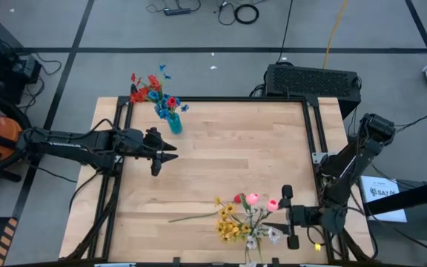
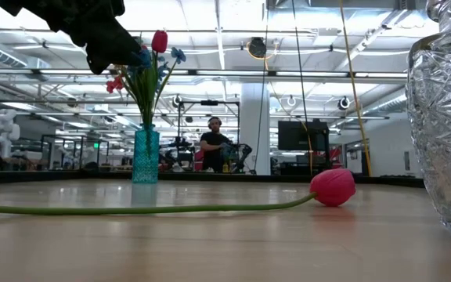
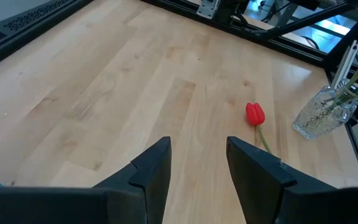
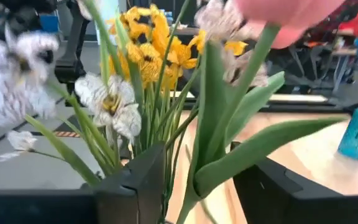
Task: Sort flowers into vase by color
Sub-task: Put the pink flower into the transparent vase, then put the red flower into the blue vase
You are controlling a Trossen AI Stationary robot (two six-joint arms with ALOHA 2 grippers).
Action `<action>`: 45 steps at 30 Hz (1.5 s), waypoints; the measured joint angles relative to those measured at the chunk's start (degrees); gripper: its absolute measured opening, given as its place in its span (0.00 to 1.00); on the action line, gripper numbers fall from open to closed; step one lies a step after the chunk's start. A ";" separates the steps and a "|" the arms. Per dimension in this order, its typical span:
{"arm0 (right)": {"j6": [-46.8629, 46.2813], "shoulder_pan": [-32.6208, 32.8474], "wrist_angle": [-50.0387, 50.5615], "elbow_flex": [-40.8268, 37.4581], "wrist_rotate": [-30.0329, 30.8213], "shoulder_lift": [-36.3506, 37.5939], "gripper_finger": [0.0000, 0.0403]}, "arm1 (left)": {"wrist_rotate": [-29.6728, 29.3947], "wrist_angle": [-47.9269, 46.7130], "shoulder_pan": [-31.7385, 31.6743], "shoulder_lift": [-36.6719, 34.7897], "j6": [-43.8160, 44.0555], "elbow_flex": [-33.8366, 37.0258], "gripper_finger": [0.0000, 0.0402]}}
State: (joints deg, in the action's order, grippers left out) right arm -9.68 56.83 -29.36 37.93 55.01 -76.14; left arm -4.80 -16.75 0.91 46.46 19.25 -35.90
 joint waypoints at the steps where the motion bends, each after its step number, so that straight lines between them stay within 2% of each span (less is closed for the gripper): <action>1: -1.54 0.21 1.78 0.00 -0.25 1.19 0.43 | 0.00 0.00 0.00 0.00 -0.02 0.00 0.40; 5: -6.99 1.30 8.22 0.00 -2.88 6.44 0.42 | 0.00 0.04 0.00 0.38 0.00 0.00 0.40; 9: -12.40 2.65 13.61 0.00 -2.90 11.69 0.40 | -0.03 0.08 0.37 1.59 -0.02 0.00 0.40; 14: -22.72 3.94 26.40 0.00 -3.40 18.16 0.36 | -0.02 0.92 1.77 4.26 -0.02 0.00 0.40; 17: -35.05 4.02 38.03 0.00 -7.28 22.02 0.33 | -0.02 3.78 3.13 6.23 -0.02 0.00 0.40; 20: -51.49 3.72 51.42 0.00 -10.80 24.66 0.28 | -0.02 8.73 4.51 8.72 0.05 0.00 0.40; 24: -73.20 2.89 68.35 0.00 -17.55 25.27 0.21 | -0.84 15.93 6.19 13.45 1.83 0.00 0.40; 28: -86.68 2.11 80.23 0.00 -24.34 24.39 0.14 | -2.27 16.84 8.60 20.19 1.25 -1.71 0.40; 31: -90.46 2.06 84.04 0.00 -25.63 23.73 0.11 | -3.44 16.74 11.65 26.67 1.31 -4.96 0.40; 37: -90.15 2.06 84.54 0.00 -25.12 23.37 0.08 | -9.63 11.83 17.43 40.78 1.90 -17.19 0.40; 41: -90.13 2.06 84.58 0.00 -25.10 23.36 0.08 | -12.40 3.02 19.12 49.55 10.46 -27.12 0.40; 45: -90.15 2.06 84.56 0.00 -25.10 23.36 0.08 | -11.86 -2.86 19.75 56.48 16.50 -34.93 0.40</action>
State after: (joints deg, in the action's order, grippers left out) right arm -99.83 58.89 55.20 37.93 29.91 -52.77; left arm -16.65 -19.62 20.66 102.93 35.74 -70.83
